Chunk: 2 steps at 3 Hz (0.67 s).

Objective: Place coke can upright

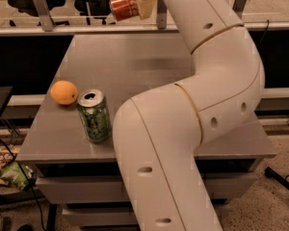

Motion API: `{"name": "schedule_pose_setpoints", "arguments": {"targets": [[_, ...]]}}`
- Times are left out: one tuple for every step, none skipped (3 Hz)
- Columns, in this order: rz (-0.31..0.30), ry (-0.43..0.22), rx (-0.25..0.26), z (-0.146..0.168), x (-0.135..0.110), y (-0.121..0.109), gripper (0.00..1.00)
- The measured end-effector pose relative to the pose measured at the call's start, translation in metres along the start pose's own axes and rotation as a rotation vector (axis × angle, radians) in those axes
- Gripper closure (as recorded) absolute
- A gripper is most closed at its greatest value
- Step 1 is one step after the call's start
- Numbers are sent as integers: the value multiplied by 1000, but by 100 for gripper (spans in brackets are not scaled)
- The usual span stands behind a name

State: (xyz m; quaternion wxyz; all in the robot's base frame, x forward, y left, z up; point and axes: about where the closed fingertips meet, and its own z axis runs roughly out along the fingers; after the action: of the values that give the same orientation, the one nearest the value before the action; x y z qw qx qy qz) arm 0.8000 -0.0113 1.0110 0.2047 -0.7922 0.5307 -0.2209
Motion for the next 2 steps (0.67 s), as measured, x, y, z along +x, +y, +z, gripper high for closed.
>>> {"name": "schedule_pose_setpoints", "arguments": {"targets": [[-108,126,78,1,15,-27,100],[-165,206,254,-45,20,-65,100]]}}
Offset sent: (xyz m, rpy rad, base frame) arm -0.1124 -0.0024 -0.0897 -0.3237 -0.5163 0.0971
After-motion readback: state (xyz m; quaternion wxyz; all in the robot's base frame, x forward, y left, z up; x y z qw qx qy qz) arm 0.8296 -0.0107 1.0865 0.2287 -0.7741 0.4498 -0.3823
